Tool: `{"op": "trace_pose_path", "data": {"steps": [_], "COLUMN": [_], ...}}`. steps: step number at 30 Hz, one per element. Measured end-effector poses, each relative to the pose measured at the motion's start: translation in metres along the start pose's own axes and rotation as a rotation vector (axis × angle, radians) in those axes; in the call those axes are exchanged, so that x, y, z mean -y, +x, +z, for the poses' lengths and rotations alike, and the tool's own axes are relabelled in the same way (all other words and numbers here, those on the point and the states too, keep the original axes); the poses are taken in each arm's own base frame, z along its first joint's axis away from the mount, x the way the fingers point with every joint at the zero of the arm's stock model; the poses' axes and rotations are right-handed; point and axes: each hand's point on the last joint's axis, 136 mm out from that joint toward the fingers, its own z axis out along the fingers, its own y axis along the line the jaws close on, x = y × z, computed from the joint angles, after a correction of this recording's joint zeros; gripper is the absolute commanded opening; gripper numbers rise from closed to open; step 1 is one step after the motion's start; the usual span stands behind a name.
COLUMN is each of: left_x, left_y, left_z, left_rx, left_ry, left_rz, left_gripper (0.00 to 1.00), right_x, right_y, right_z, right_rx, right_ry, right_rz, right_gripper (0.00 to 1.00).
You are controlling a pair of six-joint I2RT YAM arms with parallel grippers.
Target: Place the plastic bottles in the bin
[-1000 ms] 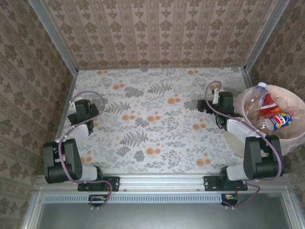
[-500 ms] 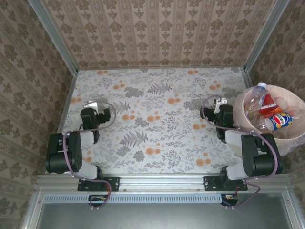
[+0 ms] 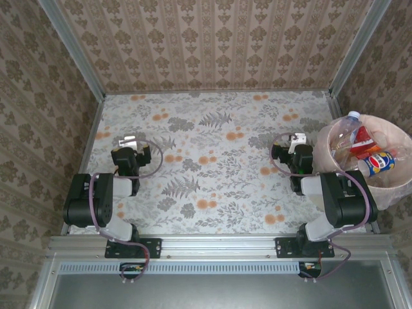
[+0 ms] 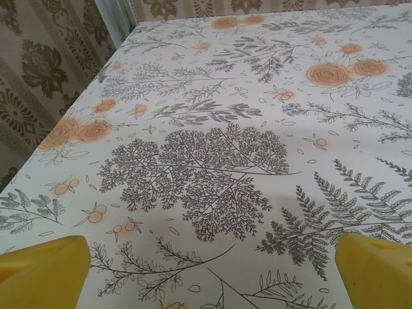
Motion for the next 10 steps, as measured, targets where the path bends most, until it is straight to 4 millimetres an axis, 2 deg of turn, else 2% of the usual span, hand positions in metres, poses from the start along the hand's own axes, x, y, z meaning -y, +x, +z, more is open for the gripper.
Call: {"op": "trace_pose_path", "data": {"steps": [10], "left_x": [-0.0015], "left_y": [-0.0002], "left_z": [0.0], "left_rx": [0.001], "left_ry": [-0.009], "left_rz": [0.0], "left_gripper": [1.0], "right_x": [-0.0003], "right_y": [-0.0024], "right_z": [0.0009], "right_rx": [0.004], "right_ry": [-0.001], "right_rz": [-0.016], "right_gripper": [1.0]}}
